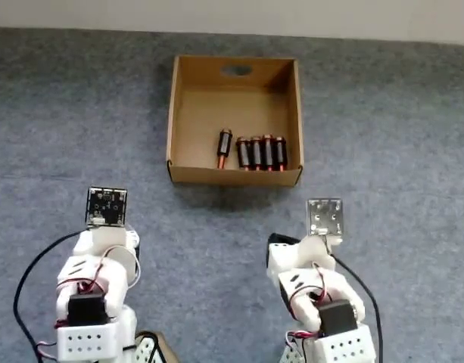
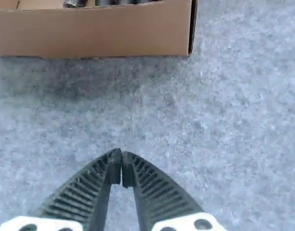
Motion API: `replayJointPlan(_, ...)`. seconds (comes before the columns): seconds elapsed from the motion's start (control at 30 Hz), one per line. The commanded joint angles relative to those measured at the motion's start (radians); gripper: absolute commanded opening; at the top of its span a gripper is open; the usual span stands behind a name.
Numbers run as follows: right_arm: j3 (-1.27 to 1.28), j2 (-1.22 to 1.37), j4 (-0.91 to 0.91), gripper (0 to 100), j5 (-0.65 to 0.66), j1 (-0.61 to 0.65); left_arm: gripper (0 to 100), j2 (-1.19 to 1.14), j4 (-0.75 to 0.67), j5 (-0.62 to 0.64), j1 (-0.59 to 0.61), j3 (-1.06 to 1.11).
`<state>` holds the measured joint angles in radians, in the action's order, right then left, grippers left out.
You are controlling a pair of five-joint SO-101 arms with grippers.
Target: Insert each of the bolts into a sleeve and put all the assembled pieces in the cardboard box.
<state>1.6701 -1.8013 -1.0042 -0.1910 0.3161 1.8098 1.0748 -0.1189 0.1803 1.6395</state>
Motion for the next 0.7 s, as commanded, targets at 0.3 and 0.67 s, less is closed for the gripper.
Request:
replayJointPlan(0.3, 0.134, -0.03, -0.116, 0.5, 0.008, -0.013, 1, 0.008, 0.075, -0.002, -0.341, 0.058)
replayJointPlan(0.67, 0.134, -0.031, -0.24, 0.5, 0.008, -0.081, 1, 0.008, 0.264, -0.002, -0.15, 0.058)
